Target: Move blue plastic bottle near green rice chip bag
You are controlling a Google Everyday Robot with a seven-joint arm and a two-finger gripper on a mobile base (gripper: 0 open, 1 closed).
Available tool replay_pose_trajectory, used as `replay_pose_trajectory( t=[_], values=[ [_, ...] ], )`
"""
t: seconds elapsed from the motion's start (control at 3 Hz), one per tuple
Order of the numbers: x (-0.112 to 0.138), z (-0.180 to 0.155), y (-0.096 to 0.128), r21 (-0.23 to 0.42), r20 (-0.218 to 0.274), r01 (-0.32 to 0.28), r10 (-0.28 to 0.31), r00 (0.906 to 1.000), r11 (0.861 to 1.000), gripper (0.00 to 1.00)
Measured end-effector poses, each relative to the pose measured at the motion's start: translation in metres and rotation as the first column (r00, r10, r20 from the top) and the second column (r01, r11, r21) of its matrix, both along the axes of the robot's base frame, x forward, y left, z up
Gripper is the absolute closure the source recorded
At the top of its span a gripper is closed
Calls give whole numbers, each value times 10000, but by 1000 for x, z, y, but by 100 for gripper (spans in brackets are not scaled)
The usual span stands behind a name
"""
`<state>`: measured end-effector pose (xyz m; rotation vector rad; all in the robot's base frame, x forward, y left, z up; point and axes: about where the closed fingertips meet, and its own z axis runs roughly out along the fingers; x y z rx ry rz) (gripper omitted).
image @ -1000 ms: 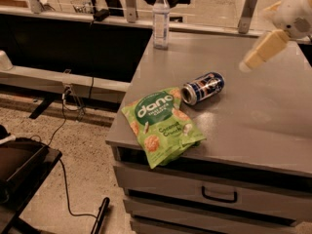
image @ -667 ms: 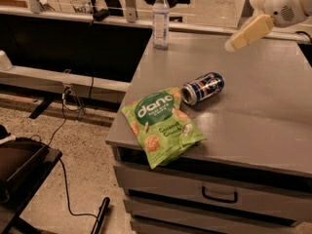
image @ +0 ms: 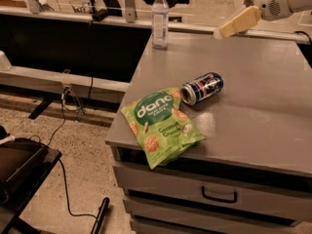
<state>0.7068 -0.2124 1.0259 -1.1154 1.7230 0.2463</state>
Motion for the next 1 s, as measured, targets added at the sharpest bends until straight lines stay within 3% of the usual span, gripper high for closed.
replay_pose_trajectory(
  t=[0.33, 0.67, 1.0],
  values=[
    [18, -5, 18, 650, 153, -185, 175, 9997, 9977, 0],
    [42, -9, 43, 1750, 398, -2, -69, 9992, 9846, 0],
    [63, -10, 65, 2535, 543, 649, -812, 9952, 9652, 0]
  ],
)
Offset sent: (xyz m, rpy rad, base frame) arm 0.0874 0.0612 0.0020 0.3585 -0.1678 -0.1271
